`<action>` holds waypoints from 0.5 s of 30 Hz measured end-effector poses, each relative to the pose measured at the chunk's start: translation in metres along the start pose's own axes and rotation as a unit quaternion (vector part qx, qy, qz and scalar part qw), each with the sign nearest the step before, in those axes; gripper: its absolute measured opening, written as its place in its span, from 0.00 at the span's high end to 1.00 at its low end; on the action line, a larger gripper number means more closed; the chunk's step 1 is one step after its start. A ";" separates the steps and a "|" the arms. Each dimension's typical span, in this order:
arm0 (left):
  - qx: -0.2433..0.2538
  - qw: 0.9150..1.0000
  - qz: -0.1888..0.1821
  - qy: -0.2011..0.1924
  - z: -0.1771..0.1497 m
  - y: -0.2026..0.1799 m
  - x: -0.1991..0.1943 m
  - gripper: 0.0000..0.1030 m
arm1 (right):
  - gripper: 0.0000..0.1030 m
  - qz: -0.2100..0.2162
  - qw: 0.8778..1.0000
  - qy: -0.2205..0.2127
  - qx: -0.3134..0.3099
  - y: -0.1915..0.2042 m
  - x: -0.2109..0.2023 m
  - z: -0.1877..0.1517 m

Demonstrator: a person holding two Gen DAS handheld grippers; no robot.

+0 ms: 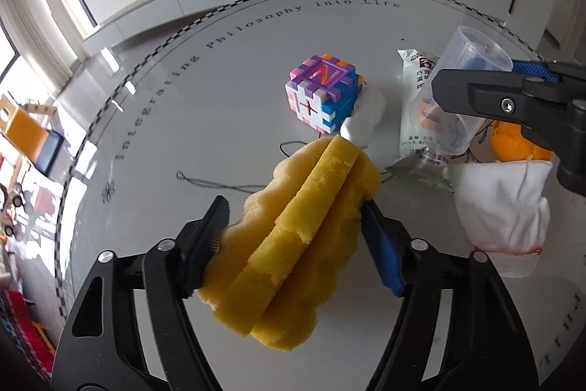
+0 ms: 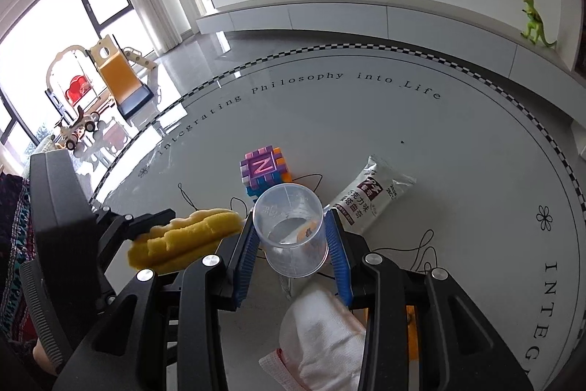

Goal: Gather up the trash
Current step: 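Grasp the yellow sponge with the left gripper while the right grasps the measuring cup, then carry the sponge and measuring cup over the trash bag and open both grippers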

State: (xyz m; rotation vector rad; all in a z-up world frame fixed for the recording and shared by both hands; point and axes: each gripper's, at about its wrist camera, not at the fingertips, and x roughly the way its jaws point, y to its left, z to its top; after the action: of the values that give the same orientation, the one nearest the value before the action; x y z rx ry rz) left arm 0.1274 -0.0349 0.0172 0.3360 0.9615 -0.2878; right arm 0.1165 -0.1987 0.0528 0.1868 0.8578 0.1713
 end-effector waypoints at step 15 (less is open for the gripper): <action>-0.065 0.997 -0.022 -0.018 -0.060 -0.003 -0.062 0.43 | 0.63 0.024 1.000 0.004 0.005 0.013 -0.036 -0.031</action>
State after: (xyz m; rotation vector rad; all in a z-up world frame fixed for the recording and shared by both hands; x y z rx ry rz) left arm 0.0478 -0.0078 0.0373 0.1905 0.9474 -0.2703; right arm 0.0684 -0.1910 0.0626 0.2152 0.8627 0.2126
